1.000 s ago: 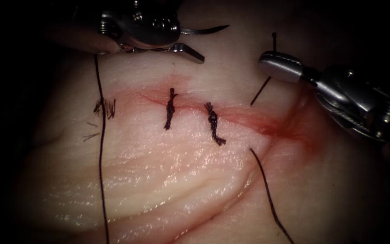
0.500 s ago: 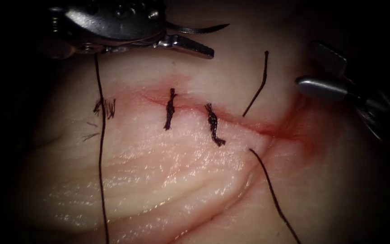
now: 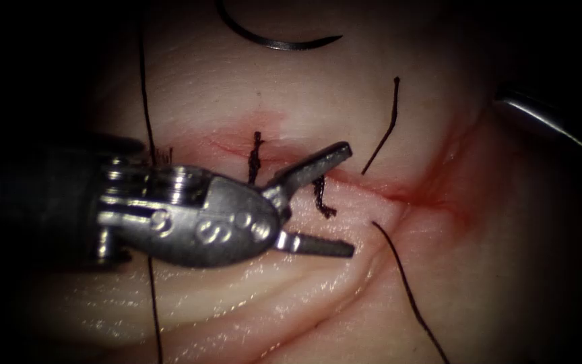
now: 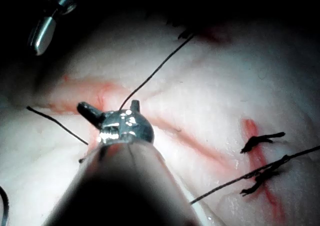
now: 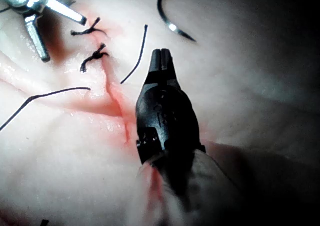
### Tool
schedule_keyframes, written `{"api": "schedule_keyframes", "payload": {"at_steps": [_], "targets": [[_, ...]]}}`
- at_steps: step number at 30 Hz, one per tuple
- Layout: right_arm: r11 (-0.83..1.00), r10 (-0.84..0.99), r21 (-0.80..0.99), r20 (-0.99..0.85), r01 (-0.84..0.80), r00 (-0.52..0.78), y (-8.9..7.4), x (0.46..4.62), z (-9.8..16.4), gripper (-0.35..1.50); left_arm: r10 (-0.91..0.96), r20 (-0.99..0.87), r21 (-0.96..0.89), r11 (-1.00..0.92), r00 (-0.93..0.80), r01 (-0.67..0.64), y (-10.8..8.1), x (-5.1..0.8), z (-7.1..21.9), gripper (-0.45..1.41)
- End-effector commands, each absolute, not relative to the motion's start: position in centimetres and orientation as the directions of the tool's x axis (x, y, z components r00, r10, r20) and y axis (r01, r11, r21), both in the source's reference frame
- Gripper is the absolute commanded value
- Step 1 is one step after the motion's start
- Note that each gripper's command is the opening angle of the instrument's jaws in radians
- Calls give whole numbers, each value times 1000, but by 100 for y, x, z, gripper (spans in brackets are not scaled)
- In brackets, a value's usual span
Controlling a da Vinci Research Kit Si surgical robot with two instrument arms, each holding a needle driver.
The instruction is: Wound Closure
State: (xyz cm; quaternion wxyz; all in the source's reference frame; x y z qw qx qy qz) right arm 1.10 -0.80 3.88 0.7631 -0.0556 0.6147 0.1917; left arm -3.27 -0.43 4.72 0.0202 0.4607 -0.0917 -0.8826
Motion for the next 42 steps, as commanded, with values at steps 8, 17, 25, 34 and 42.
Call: {"api": "schedule_keyframes", "payload": {"at_steps": [8,17,25,34,42], "targets": [[929,235,164,-955,-333,184,-97,124,394,54,-292,-763,311,-948,-576,68,-66,-369,492,66],[930,239,170,-953,-326,186,-97,119,396,105,-358,-744,336,-930,-564,147,-90,-383,493,66],[932,232,164,-955,-324,184,-102,117,399,105,-396,-737,384,-912,-547,143,-109,-398,470,39],[931,230,162,-956,-328,180,-106,117,403,105,-488,-699,474,-864,-522,171,-129,-431,470,25],[932,226,159,-957,-327,180,-110,117,405,105,-548,-705,514,-832,-450,208,-146,-439,469,12]]}}
